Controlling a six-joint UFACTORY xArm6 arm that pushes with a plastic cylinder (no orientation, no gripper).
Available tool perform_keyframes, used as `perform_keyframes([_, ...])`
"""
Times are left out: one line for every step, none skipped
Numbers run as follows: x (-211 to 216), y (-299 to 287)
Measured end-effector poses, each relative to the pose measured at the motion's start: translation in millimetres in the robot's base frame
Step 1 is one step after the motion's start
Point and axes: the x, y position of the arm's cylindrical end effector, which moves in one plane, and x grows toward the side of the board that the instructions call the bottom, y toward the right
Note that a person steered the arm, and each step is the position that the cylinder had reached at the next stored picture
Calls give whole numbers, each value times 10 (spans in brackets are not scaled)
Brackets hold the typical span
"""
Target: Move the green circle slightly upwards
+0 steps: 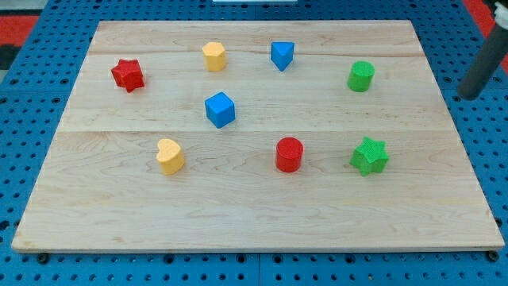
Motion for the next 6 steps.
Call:
perform_keyframes([-103, -750])
perform_keyframes([-241, -1061])
perform_keyframes([-537, -1099])
perform_keyframes([-708, -1111])
perform_keyframes([-200, -1089])
perform_keyframes([-228, -1117])
